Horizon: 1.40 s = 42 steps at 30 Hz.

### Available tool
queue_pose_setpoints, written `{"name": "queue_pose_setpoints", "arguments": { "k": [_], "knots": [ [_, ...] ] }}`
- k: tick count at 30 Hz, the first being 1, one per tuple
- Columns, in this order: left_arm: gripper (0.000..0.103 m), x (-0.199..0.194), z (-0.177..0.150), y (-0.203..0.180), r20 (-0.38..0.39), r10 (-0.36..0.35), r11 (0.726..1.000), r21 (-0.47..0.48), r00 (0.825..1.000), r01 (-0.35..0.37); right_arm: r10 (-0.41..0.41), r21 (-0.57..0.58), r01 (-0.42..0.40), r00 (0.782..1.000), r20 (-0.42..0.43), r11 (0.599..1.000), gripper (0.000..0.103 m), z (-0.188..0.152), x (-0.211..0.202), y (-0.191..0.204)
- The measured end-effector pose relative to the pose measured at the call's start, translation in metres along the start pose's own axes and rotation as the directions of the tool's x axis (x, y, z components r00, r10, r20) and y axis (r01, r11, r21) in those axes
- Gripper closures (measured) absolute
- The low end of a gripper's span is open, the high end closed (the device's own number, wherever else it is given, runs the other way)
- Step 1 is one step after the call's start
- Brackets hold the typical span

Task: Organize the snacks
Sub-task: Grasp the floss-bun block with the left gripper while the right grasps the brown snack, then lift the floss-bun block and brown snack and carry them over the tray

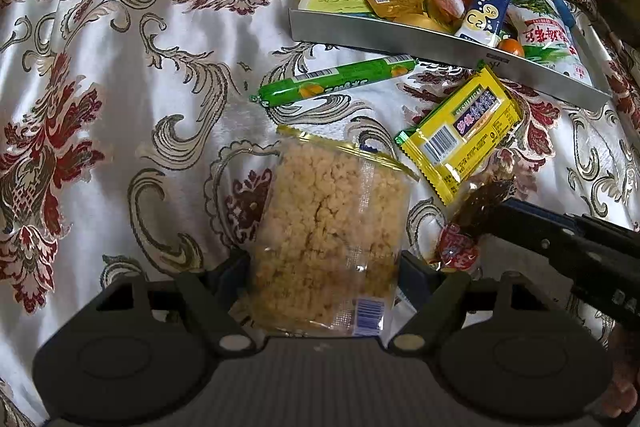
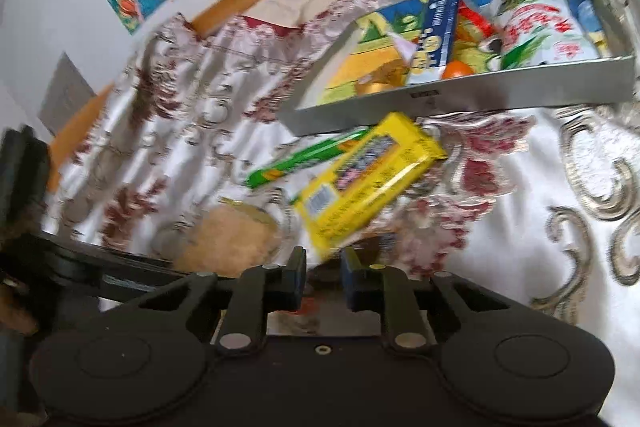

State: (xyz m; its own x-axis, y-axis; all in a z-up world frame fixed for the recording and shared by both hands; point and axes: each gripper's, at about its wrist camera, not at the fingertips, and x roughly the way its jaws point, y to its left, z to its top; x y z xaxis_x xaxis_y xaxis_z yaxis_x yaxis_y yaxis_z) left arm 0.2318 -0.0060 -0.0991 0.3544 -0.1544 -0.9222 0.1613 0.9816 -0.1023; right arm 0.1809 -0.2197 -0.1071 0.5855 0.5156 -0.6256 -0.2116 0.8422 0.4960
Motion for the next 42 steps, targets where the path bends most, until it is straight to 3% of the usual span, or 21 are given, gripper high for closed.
{"name": "queue_pose_setpoints", "arguments": {
  "k": [4, 10, 13, 15, 18, 20, 22, 24, 35, 42],
  "knots": [
    [0.021, 0.001, 0.0, -0.001, -0.003, 0.004, 1.0, 0.003, 1.0, -0.004, -0.016, -0.037, 0.015, 0.999, -0.033, 0.999, 0.075, -0.003, 0.005, 0.005],
    [0.021, 0.003, 0.001, -0.002, -0.01, 0.009, 1.0, 0.008, 1.0, -0.009, -0.108, 0.036, 0.114, 0.983, -0.146, 0.993, 0.066, -0.001, -0.005, 0.002],
    [0.021, 0.005, 0.001, -0.005, -0.011, 0.021, 0.999, 0.024, 1.0, -0.021, -0.097, 0.036, 0.103, 0.983, -0.156, 0.994, 0.062, -0.005, 0.001, -0.002],
    [0.021, 0.006, 0.001, -0.006, -0.01, 0.028, 0.999, 0.034, 1.0, -0.027, -0.048, 0.082, 0.059, 0.991, -0.122, 0.995, 0.053, -0.003, 0.01, -0.009],
    [0.021, 0.005, 0.0, -0.005, -0.01, 0.024, 0.999, 0.034, 1.0, -0.024, 0.014, 0.144, -0.003, 0.997, -0.078, 0.99, 0.051, -0.001, 0.016, -0.019],
    [0.021, 0.005, 0.0, -0.004, -0.012, 0.021, 0.999, 0.029, 1.0, -0.02, 0.048, 0.188, -0.037, 0.997, -0.056, 0.981, 0.052, 0.0, 0.019, -0.025],
    [0.022, 0.006, 0.0, -0.005, -0.012, 0.026, 0.999, 0.035, 1.0, -0.025, 0.056, 0.218, -0.045, 0.997, -0.046, 0.975, 0.059, 0.001, 0.022, -0.029],
    [0.022, 0.005, -0.001, -0.006, -0.006, 0.029, 0.999, 0.044, 1.0, -0.029, 0.028, 0.23, -0.014, 0.998, -0.058, 0.973, 0.077, 0.002, 0.024, -0.03],
    [0.026, -0.008, -0.008, -0.011, -0.001, -0.001, 0.998, 0.057, 1.0, 0.001, -0.066, 0.102, 0.069, 0.997, -0.025, 0.992, 0.085, 0.005, -0.008, 0.003],
    [0.027, -0.03, -0.017, -0.011, 0.0, -0.079, 0.997, -0.018, 0.997, 0.079, -0.145, 0.027, 0.144, 0.988, 0.046, 0.989, 0.086, 0.003, -0.044, 0.016]
  ]
}}
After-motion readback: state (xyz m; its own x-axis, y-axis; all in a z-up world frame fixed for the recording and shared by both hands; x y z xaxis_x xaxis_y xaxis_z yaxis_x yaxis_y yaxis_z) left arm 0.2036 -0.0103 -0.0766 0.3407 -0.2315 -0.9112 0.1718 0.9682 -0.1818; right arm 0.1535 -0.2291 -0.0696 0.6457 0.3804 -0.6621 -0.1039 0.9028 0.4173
